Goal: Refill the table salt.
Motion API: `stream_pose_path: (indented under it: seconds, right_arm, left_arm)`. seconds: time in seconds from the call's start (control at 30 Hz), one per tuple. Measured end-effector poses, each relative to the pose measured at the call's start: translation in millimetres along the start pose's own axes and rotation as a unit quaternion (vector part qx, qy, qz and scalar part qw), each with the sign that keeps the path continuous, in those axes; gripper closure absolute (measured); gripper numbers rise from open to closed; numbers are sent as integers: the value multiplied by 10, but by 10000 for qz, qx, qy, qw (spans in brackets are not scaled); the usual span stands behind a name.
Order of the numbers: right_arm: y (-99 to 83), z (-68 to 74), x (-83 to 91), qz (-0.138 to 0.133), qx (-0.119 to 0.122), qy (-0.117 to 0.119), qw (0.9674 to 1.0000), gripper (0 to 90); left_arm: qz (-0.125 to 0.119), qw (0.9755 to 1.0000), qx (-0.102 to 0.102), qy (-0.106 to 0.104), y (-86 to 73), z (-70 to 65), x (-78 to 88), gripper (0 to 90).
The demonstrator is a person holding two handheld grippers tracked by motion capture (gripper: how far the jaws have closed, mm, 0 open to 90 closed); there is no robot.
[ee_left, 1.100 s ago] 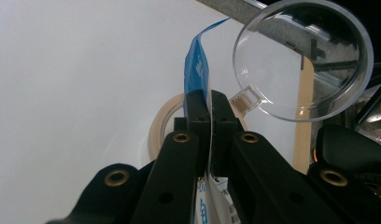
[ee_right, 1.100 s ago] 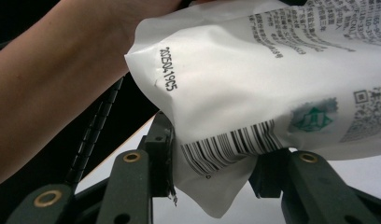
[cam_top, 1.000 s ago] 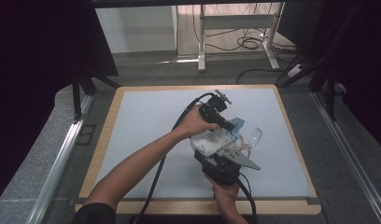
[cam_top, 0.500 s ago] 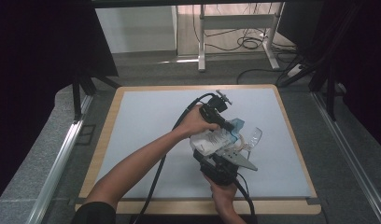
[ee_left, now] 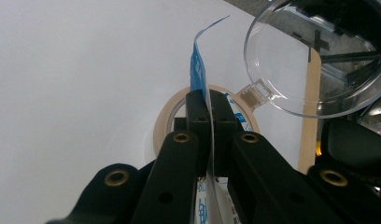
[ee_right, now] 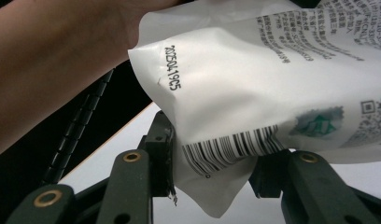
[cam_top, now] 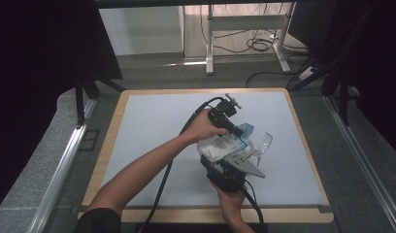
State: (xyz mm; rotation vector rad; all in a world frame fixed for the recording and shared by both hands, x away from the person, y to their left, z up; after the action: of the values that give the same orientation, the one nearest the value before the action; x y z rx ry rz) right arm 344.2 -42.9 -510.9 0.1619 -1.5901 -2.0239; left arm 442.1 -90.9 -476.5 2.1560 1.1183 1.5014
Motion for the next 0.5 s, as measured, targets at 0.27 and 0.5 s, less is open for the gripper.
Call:
stream_pose_path:
  seconds: [0.27, 0.5]
  right_arm:
    - [-4, 47, -24, 16, 2, 41, 10000, 590]
    - [2, 77, -47, 16, 9, 78, 10000, 592]
  left_arm:
    - [2, 10000, 3, 42, -35, 19, 49, 900]
    - [20, 10000, 44, 67, -60, 24, 86, 900]
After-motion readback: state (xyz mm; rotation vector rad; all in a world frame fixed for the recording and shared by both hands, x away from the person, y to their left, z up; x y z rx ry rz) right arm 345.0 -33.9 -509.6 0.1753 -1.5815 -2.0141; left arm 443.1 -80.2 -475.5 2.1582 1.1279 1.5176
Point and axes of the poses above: each handheld gripper's, and its own axes: x roughly backward along the jaws, y roughly out of its top, z roughly to its left, the point moved 10 cm from there along -x, roughly forward along the jaws, and after that the axes turned 11 degrees about -y, right-handed, at the moved point
